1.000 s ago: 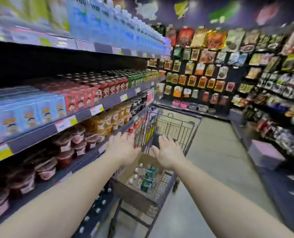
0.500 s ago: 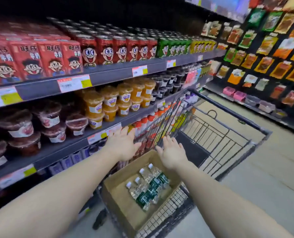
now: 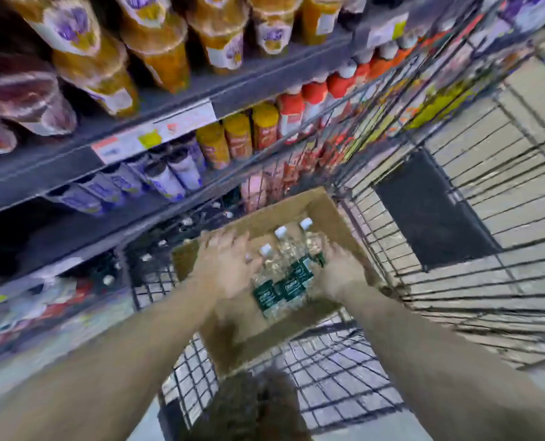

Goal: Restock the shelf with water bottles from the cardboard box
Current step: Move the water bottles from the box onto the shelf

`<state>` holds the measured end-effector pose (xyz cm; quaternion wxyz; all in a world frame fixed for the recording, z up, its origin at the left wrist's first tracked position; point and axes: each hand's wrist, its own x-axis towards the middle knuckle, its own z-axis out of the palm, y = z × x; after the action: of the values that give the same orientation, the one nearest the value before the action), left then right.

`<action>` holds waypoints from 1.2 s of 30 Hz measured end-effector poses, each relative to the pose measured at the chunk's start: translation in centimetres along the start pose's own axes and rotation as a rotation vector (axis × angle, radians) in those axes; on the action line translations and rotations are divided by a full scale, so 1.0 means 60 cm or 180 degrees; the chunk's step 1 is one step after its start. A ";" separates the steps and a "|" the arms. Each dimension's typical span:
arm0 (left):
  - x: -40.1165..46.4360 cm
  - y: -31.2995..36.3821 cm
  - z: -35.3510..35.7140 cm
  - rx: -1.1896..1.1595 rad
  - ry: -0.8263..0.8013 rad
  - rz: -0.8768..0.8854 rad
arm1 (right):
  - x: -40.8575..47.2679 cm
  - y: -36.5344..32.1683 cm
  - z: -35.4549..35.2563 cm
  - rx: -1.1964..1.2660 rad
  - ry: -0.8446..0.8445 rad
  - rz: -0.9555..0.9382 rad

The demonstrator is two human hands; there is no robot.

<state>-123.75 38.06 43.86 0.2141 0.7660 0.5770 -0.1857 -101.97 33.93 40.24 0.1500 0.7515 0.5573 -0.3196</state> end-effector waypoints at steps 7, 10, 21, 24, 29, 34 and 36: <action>0.030 -0.033 0.095 -0.0351 -0.0376 -0.0220 | 0.070 -0.039 0.081 0.0093 -0.0078 -0.0342; 0.031 -0.058 0.118 -0.0443 -0.0525 -0.0325 | 0.085 -0.080 0.112 0.0222 -0.0123 -0.0652; 0.035 -0.111 0.153 -0.1035 -0.0310 -0.0281 | 0.098 -0.171 0.226 -0.0587 0.0115 -0.0292; 0.032 -0.111 0.146 -0.1141 -0.0274 -0.0220 | 0.091 -0.170 0.228 -0.0395 0.0107 -0.0387; 0.025 -0.108 0.124 -0.1294 -0.0302 -0.0263 | 0.080 -0.149 0.202 0.0868 -0.0012 -0.0417; 0.029 -0.098 0.114 -0.1856 -0.0493 -0.0438 | 0.044 -0.155 0.158 0.1797 0.0464 -0.1080; 0.033 -0.095 0.109 -0.2649 -0.0584 -0.0552 | 0.028 -0.163 0.140 0.1962 0.0605 -0.1270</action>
<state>-128.94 37.46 36.65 0.5387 0.5433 0.6435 -0.0219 -113.43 33.59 34.12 -0.2007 0.6644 0.5818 -0.4240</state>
